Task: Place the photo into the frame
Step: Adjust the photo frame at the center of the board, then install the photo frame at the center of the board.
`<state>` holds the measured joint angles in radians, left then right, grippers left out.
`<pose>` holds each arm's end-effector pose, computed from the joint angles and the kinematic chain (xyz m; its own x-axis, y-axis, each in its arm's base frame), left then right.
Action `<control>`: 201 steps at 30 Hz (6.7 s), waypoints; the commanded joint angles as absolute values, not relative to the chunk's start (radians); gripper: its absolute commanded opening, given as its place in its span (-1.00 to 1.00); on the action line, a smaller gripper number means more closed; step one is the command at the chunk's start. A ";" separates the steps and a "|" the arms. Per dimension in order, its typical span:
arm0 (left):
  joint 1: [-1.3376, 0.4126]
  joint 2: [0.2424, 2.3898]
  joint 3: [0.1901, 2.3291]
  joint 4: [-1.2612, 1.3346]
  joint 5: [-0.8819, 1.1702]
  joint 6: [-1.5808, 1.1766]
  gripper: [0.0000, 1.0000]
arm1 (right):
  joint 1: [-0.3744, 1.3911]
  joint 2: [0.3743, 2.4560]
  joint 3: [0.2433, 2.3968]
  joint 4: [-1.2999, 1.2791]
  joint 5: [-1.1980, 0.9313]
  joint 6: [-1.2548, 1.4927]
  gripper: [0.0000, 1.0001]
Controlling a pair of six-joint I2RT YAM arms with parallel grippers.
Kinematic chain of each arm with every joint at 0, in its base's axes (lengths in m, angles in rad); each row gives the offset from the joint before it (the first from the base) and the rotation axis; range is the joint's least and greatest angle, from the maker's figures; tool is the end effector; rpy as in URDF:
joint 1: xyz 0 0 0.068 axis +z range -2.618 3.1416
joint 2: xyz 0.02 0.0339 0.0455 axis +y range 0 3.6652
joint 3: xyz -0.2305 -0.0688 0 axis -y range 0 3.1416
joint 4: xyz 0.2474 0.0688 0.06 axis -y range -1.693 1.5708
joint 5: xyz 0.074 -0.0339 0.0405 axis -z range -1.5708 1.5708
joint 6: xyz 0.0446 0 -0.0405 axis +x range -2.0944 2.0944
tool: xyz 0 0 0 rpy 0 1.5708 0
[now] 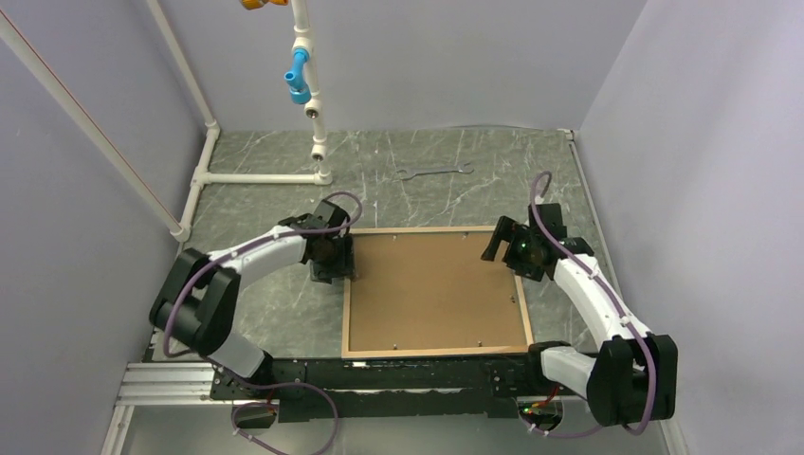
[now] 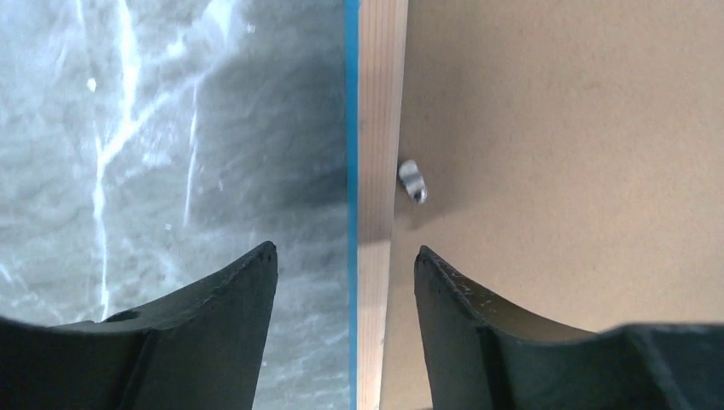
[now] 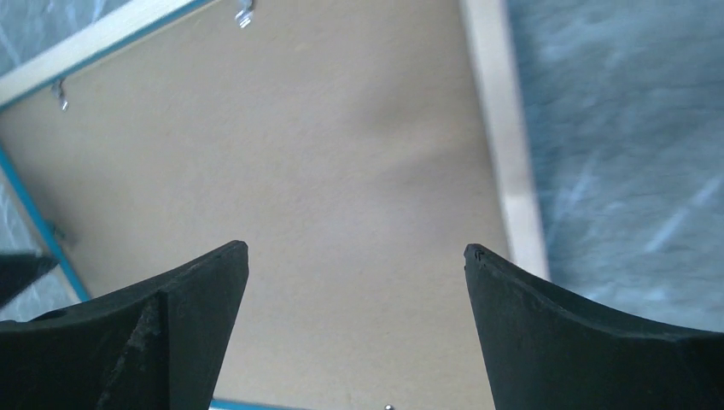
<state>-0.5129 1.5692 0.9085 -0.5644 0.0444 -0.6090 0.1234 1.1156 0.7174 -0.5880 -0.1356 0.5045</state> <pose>0.2534 -0.1450 0.1280 -0.9603 -0.1150 -0.2540 -0.0561 0.9720 -0.2281 0.2327 0.0349 0.1813 -0.8192 0.3810 -0.4286 0.2285 0.9024 0.3654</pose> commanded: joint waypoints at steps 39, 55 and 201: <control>-0.304 1.647 0.964 -0.574 0.030 -0.586 0.30 | 0.090 1.447 0.781 -0.493 -0.276 0.464 0.99; -0.333 1.773 1.061 -0.551 0.007 -0.574 0.16 | 0.094 1.450 0.752 -0.466 -0.324 0.458 0.99; -0.272 1.174 0.670 -0.640 -0.042 -0.729 0.48 | 0.397 1.334 0.755 -0.589 -0.168 0.513 0.99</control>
<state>-0.2680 1.2232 0.6697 -0.6079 -0.0036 -0.6960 0.3714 1.3640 0.7746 -0.5468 -0.2123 0.5228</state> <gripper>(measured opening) 0.734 0.994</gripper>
